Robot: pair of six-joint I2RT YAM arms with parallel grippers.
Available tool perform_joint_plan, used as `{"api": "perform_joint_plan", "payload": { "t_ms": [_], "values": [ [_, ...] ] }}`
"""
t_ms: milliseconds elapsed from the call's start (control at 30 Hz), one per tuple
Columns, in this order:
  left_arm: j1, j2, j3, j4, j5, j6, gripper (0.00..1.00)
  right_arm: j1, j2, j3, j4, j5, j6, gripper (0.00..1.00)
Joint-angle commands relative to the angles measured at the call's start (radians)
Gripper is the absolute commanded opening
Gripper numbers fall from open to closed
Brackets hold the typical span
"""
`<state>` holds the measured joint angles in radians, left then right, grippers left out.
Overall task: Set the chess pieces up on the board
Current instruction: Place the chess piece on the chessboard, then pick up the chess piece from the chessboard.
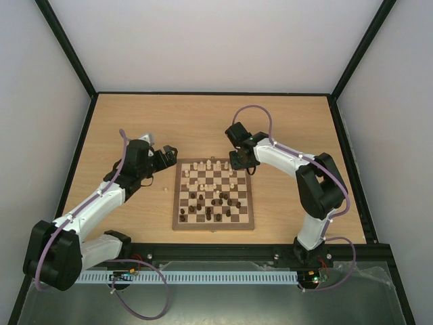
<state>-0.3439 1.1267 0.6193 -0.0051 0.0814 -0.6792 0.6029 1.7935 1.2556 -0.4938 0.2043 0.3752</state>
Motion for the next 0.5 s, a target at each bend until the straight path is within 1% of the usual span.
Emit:
{"api": "perform_joint_plan", "payload": {
  "t_ms": [0,233,467],
  "values": [
    [-0.003,-0.001,-0.002,0.013,-0.008,0.000,1.00,0.006,-0.039,0.000,-0.032,-0.008,-0.001,0.36],
    [-0.003,0.001,-0.001,0.014,-0.009,0.001,1.00,0.027,-0.096,0.009,-0.060,0.004,0.007,0.37],
    [-0.003,-0.006,-0.001,0.011,-0.009,0.001,0.99,0.111,-0.131,0.003,-0.083,-0.006,0.036,0.36]
  ]
}}
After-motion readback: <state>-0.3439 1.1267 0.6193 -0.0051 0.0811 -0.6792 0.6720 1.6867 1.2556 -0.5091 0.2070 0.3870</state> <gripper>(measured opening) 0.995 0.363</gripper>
